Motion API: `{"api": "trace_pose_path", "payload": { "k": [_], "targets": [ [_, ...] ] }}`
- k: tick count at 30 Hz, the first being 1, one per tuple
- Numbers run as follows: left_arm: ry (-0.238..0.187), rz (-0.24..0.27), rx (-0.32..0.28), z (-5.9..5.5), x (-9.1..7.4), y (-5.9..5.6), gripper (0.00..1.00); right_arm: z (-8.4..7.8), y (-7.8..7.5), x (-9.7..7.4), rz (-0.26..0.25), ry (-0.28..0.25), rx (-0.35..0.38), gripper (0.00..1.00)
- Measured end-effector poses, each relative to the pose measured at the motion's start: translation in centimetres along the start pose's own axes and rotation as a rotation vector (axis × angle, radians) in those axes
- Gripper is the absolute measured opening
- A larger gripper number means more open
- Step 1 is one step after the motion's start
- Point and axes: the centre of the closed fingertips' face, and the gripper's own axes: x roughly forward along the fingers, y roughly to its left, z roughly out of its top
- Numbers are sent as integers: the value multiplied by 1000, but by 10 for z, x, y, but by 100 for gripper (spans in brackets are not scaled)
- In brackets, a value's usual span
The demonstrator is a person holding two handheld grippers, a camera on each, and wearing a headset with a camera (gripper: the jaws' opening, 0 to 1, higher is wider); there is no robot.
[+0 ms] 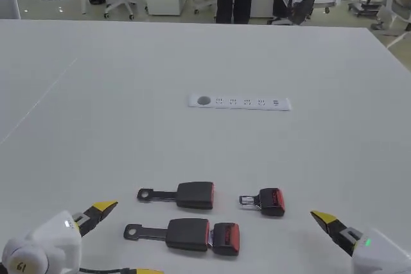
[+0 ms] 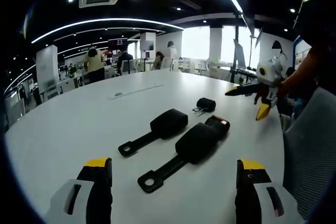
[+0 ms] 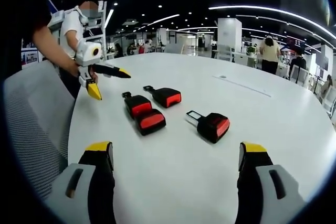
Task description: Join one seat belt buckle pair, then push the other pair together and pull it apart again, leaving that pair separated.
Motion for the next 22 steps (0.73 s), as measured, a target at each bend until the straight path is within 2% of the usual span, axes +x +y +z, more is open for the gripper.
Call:
{"api": "trace_pose_path", "payload": {
  "k": [7,15,22],
  "targets": [
    [-14,-3,-10,5,2,-4,100,-3,-2,0,5,7,-5,99],
    [-7,-6,-6,9,-1,-8,100,-7,-3,-1,3,13,-1,99],
    [3,-6,10,7,-2,-7,100,-6,-5,-2,2,10,-4,99]
  ]
}}
